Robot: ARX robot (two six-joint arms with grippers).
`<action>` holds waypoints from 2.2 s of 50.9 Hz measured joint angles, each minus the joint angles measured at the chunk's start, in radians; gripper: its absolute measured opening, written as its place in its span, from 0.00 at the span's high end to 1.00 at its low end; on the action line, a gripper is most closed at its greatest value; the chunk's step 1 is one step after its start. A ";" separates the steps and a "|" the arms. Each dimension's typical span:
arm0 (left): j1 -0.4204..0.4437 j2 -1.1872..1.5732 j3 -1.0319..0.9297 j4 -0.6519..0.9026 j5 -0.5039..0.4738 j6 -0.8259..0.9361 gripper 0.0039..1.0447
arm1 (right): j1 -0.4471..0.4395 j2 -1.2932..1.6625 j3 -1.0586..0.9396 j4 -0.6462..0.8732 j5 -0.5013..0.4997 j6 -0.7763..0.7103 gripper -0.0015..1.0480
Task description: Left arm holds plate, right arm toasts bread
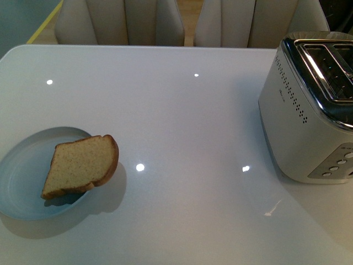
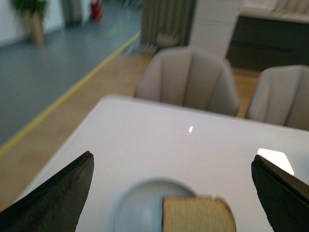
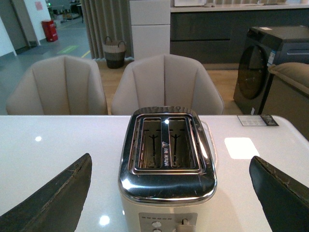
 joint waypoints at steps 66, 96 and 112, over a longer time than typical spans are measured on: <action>0.292 2.090 0.432 1.025 0.213 -0.145 0.07 | 0.000 0.000 0.000 0.000 0.000 0.000 0.09; 0.292 2.324 0.581 1.021 0.248 -0.051 0.07 | 0.000 0.000 0.000 0.000 0.000 0.000 0.09; 0.280 2.346 0.593 0.982 0.274 0.014 0.07 | 0.000 0.000 0.000 0.000 0.000 0.000 0.09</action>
